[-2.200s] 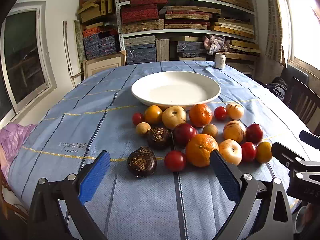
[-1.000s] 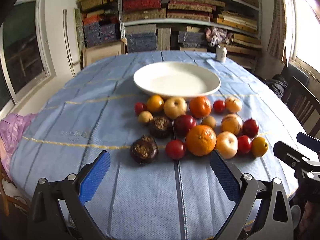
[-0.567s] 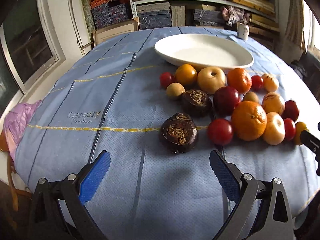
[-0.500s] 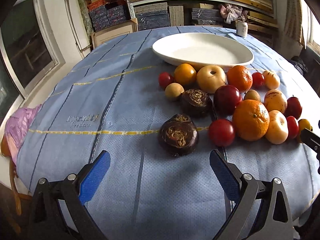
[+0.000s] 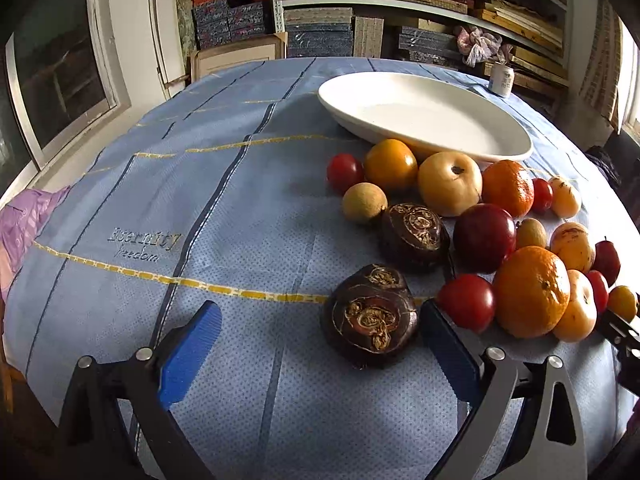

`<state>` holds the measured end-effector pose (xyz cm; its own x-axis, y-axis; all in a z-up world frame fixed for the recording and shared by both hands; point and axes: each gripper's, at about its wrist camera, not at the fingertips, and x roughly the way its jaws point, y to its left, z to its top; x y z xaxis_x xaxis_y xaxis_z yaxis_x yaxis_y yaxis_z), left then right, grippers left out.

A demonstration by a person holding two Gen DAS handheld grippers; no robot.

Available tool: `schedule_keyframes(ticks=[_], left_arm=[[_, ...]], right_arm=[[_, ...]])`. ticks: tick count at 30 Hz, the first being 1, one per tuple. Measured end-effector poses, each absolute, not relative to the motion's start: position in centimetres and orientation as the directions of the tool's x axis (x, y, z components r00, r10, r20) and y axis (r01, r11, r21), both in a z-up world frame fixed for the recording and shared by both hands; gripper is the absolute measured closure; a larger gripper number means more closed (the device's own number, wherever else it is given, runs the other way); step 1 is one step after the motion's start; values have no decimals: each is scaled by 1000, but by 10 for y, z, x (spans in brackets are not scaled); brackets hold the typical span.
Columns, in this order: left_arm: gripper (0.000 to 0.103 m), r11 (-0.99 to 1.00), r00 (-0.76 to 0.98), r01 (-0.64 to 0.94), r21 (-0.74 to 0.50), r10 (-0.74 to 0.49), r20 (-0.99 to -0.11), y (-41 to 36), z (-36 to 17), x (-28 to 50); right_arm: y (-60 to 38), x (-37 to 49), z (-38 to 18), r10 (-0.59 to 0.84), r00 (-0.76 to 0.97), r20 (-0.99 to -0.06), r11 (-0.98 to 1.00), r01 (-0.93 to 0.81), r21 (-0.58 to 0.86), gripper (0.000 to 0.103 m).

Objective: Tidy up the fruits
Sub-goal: 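Grasp the dark brown fruit with the left tool while the right grasps the yellow-orange tomato, then carry both fruits onto the white plate and open both tools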

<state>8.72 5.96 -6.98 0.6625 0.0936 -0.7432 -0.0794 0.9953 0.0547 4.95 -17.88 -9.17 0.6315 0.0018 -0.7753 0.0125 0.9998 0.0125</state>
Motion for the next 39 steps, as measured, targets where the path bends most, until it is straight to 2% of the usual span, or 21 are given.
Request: schedule_keyframes(ticks=[1, 2, 3, 4, 5, 6, 18, 25, 30, 34, 39], left_arm=[[19, 997, 673, -57, 49, 75, -735, 57, -69, 85], [32, 998, 682, -41, 40, 57, -729, 55, -69, 83], [44, 999, 690, -23, 24, 34, -723, 53, -69, 82], [49, 1000, 696, -10, 16, 18, -718, 51, -69, 81], [55, 1000, 701, 4, 20, 12, -713, 48, -68, 80], [58, 1000, 702, 10, 22, 9, -712, 46, -68, 80], [59, 1000, 698, -3, 5, 6, -716, 47, -59, 72], [59, 997, 759, 76, -10, -65, -648, 33, -28, 65], [59, 995, 780, 100, -11, -85, -620, 27, -5, 102], [59, 997, 811, 71, 9, -53, -583, 30, 16, 147], [59, 998, 802, 64, 26, -36, -596, 34, 30, 218]], right_arm=[[-176, 48, -90, 18, 640, -768, 1000, -4, 20, 28], [-173, 48, -89, 23, 642, -766, 1000, -8, 24, 32], [-173, 48, -88, 36, 647, -762, 999, -14, 34, 43], [-172, 48, -87, 50, 652, -757, 999, -21, 48, 56], [-172, 49, -86, 64, 655, -753, 998, -25, 63, 63], [-172, 48, -86, 69, 657, -751, 997, -27, 69, 66], [-186, 38, -69, 132, 691, -710, 989, -46, 139, 66], [-193, 47, -39, 177, 727, -663, 983, -96, 157, 66], [-190, 77, -8, 188, 766, -615, 982, -155, 108, 66], [-181, 121, 12, 223, 781, -584, 974, -205, 99, 66], [-156, 193, 26, 269, 789, -553, 958, -281, 66, 66]])
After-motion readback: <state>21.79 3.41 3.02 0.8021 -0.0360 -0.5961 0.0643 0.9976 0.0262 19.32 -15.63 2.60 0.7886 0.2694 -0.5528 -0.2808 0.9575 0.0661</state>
